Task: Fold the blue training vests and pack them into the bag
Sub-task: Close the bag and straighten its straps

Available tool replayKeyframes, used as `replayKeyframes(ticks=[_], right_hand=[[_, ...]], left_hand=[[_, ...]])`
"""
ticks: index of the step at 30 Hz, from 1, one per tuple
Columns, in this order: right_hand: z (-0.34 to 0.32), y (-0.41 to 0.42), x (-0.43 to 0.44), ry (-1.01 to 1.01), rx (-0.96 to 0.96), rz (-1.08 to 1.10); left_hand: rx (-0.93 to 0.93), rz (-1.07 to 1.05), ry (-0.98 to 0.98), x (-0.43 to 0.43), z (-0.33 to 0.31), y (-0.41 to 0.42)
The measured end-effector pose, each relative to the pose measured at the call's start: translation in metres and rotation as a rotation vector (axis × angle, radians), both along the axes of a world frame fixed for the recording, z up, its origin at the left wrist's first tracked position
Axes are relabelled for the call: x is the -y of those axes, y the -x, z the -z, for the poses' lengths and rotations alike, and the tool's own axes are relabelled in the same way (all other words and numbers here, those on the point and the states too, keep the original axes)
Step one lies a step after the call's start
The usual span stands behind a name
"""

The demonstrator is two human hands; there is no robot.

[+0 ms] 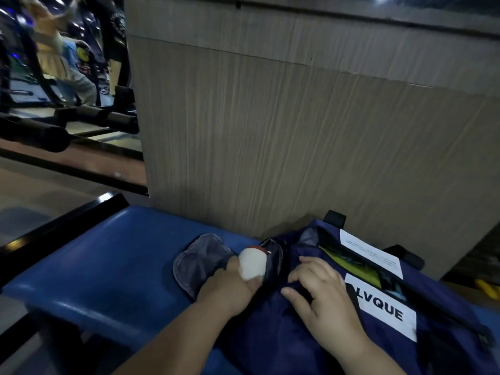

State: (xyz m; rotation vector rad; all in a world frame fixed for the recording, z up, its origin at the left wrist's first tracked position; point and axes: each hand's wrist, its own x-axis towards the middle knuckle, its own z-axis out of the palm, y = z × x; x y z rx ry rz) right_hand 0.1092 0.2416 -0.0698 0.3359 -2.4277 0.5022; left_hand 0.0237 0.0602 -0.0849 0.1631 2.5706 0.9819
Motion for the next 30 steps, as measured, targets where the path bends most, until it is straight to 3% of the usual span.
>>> replayKeyframes(ticks=[4,8,10,12,14,15,19,24,30], right_hand=[[0.0,0.0,-0.002,0.047,-0.019,-0.041],[-0.001,-0.001,-0.003,0.076,-0.023,-0.064],[-0.002,-0.001,-0.005,0.084,0.0,-0.06],[-0.001,-0.002,-0.004,0.096,0.016,-0.053],[-0.001,-0.003,-0.003,0.12,0.017,-0.055],[-0.002,-0.003,-0.003,0.135,0.017,-0.059],[-0.009,-0.006,-0.003,0.172,-0.015,-0.101],[-0.05,-0.01,-0.01,0.344,-0.135,-0.086],[-0.053,-0.014,0.01,0.0,0.119,-0.044]], left_hand=[[-0.289,0.001,0.055,-0.005,-0.007,-0.003],[-0.654,-0.146,0.271,0.018,-0.019,0.005],[-0.603,-0.241,0.321,0.038,-0.026,0.016],[-0.361,-0.316,0.316,0.058,-0.028,0.028],[-0.164,-0.352,0.148,0.071,-0.023,0.036],[-0.15,-0.345,0.061,0.075,-0.02,0.035],[-0.308,-0.348,-0.165,0.07,-0.027,0.02],[-0.465,-0.222,-0.289,0.038,-0.065,-0.005],[-0.364,-0.004,-0.297,-0.008,-0.054,-0.024]])
